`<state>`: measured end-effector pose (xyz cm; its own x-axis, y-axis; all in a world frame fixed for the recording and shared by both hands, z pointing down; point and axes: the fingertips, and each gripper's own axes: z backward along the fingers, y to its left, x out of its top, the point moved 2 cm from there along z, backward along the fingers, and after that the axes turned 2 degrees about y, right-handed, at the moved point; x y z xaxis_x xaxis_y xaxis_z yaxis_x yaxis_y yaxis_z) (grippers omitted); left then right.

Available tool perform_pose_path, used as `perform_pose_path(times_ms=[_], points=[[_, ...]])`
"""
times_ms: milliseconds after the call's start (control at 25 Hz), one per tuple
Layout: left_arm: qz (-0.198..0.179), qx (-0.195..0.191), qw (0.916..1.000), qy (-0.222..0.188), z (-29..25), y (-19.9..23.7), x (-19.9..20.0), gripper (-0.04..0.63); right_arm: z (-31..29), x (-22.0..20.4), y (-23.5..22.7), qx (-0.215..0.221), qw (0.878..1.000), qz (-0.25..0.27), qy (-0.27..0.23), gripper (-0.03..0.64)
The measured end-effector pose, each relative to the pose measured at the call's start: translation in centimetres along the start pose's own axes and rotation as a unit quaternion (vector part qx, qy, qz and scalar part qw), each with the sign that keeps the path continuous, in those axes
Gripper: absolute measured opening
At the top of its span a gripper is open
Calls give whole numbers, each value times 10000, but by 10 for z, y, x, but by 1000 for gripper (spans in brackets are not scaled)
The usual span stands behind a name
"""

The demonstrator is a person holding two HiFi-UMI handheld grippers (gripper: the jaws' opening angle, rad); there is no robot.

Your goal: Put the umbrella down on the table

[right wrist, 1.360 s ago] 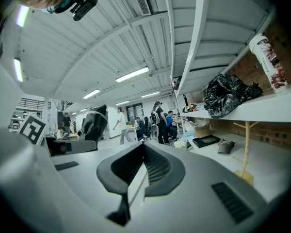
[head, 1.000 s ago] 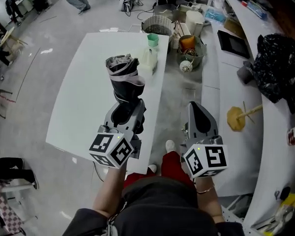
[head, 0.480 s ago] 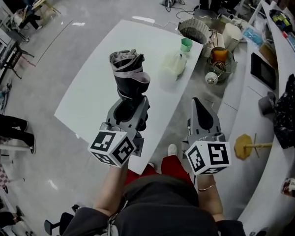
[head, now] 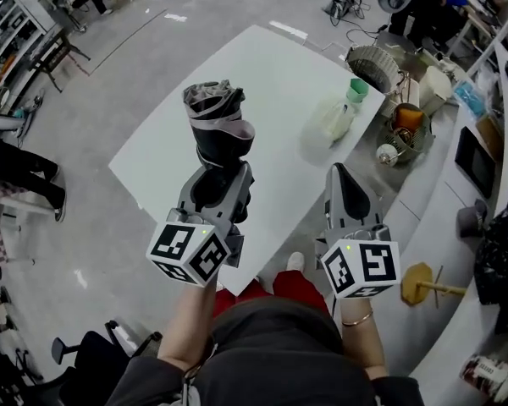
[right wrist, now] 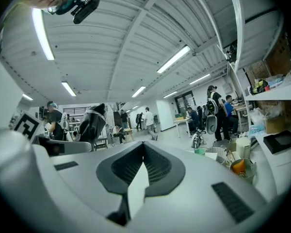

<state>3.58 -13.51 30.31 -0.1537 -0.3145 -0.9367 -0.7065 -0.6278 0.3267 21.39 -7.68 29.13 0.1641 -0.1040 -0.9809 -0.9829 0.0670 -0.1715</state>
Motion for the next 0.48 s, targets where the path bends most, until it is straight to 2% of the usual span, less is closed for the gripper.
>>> perform_pose_path(times_ms=[480], points=[[59,1094,9937,-214,38,35,7,196,-35,3,26,946,9953,118,151,18]])
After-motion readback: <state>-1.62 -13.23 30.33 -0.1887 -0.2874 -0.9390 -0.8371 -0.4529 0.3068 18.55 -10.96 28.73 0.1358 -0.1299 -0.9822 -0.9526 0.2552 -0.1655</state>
